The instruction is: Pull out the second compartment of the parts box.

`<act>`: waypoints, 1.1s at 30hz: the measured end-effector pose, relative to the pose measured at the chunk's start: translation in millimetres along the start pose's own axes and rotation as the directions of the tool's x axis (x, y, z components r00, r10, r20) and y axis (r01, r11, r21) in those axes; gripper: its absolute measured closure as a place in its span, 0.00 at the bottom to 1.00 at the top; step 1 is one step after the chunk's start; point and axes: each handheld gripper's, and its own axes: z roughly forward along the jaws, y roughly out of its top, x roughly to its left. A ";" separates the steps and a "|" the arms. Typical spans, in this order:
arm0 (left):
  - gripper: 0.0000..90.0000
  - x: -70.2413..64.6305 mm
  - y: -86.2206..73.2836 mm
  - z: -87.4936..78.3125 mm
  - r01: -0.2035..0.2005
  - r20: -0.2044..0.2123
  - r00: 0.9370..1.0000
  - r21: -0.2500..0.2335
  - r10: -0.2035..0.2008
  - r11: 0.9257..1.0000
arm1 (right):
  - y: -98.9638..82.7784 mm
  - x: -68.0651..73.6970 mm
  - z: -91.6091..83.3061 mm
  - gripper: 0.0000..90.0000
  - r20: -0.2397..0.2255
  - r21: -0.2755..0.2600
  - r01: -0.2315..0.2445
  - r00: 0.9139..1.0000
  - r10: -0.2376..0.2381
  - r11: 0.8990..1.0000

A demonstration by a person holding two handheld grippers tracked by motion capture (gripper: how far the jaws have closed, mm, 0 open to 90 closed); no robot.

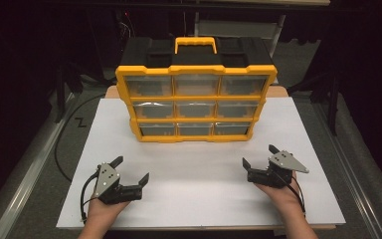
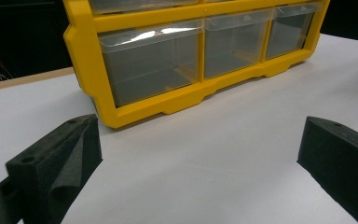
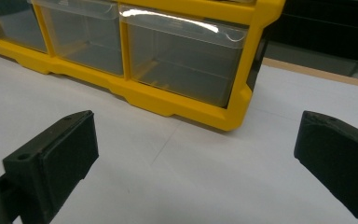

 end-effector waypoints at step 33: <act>0.00 3.2 -2.0 -1.7 0.039 -0.013 0.999 0.000 -0.039 0.999 | 22.4 10.5 20.1 0.02 0.028 -0.018 0.062 0.998 -0.062 0.998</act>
